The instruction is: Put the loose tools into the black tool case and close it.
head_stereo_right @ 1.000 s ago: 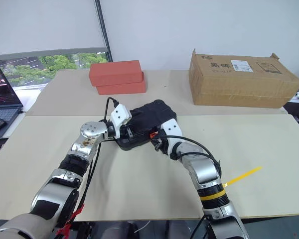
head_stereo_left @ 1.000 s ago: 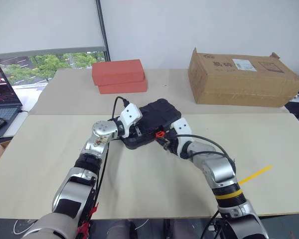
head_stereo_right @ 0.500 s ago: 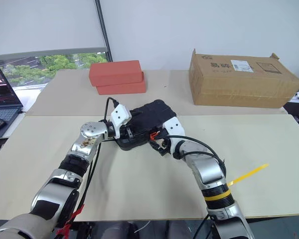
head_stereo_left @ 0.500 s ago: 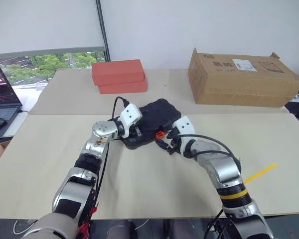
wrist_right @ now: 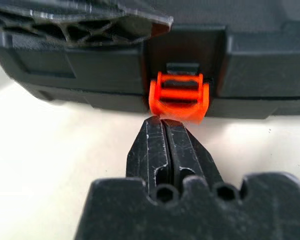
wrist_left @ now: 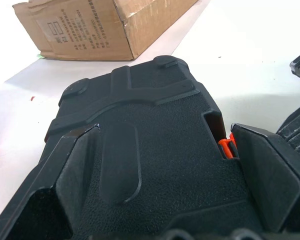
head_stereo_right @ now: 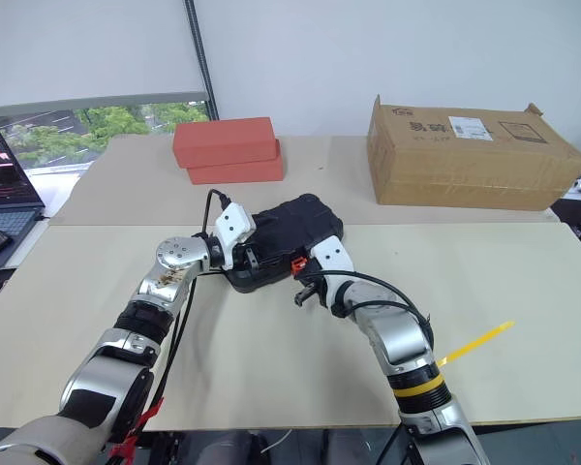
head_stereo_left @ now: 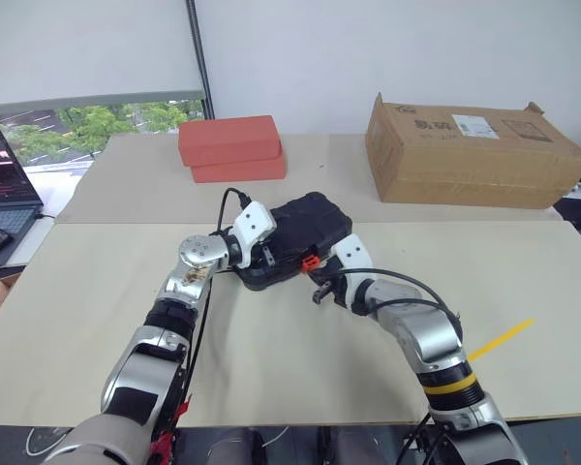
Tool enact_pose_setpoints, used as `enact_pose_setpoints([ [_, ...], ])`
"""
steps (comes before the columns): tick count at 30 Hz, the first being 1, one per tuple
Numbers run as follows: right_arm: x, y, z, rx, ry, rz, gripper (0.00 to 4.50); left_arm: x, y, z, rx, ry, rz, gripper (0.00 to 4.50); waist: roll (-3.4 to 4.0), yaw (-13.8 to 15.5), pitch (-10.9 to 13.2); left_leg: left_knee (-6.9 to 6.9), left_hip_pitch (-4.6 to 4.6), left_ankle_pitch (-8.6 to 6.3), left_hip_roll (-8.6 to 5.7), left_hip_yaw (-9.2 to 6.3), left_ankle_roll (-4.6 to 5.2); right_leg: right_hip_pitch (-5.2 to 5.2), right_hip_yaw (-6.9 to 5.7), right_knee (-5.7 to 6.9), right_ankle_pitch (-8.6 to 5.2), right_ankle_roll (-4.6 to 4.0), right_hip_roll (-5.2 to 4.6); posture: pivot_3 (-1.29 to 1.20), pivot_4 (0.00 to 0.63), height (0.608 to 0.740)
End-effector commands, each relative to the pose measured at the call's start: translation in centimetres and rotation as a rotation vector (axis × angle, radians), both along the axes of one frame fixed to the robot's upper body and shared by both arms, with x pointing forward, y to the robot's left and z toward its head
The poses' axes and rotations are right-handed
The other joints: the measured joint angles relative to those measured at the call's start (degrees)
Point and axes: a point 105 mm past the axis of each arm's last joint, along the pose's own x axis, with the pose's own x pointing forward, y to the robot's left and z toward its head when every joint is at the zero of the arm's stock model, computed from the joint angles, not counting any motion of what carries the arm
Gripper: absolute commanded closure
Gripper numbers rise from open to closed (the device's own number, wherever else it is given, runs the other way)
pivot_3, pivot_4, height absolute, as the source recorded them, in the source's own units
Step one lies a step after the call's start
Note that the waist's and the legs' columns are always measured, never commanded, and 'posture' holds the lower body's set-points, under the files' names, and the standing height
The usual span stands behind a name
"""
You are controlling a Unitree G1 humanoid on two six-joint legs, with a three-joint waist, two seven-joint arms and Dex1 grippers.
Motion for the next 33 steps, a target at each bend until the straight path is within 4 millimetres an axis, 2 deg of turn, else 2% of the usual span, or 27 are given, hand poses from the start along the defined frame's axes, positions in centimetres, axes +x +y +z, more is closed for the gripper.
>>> enact_pose_setpoints([
  [1, 1.0, 0.1, 4.0, 0.043, -0.146, -0.019, 4.46, -0.3, 2.1, -4.6, 0.086, 0.144, 0.070, 0.00, 0.00, -0.06, 0.01, 0.00, -0.01, 0.00, 0.00, 0.00, 0.00, -0.02, 0.00, 0.00, 0.00, 0.00, 0.00, 0.00, 0.150, 0.711],
  [14, 1.0, 0.6, 6.1, 0.065, -0.206, -0.013, 4.46, -0.4, 2.1, -4.8, 0.087, 0.149, 0.070, 0.00, 0.01, -0.24, 0.03, -0.23, -0.04, 0.01, -0.01, 0.02, 0.00, -0.09, 0.01, -0.09, 0.00, 0.00, 0.02, 0.00, 0.150, 0.711],
  [33, 1.7, 1.8, 6.3, 0.083, -0.225, 0.009, 4.46, -0.2, 2.6, -4.9, 0.092, 0.151, 0.087, 0.00, 0.01, -0.23, 0.03, -0.34, 0.00, 0.01, -0.03, 0.05, -0.01, -0.09, 0.01, -0.14, 0.00, 0.00, 0.04, 0.00, 0.150, 0.711],
])
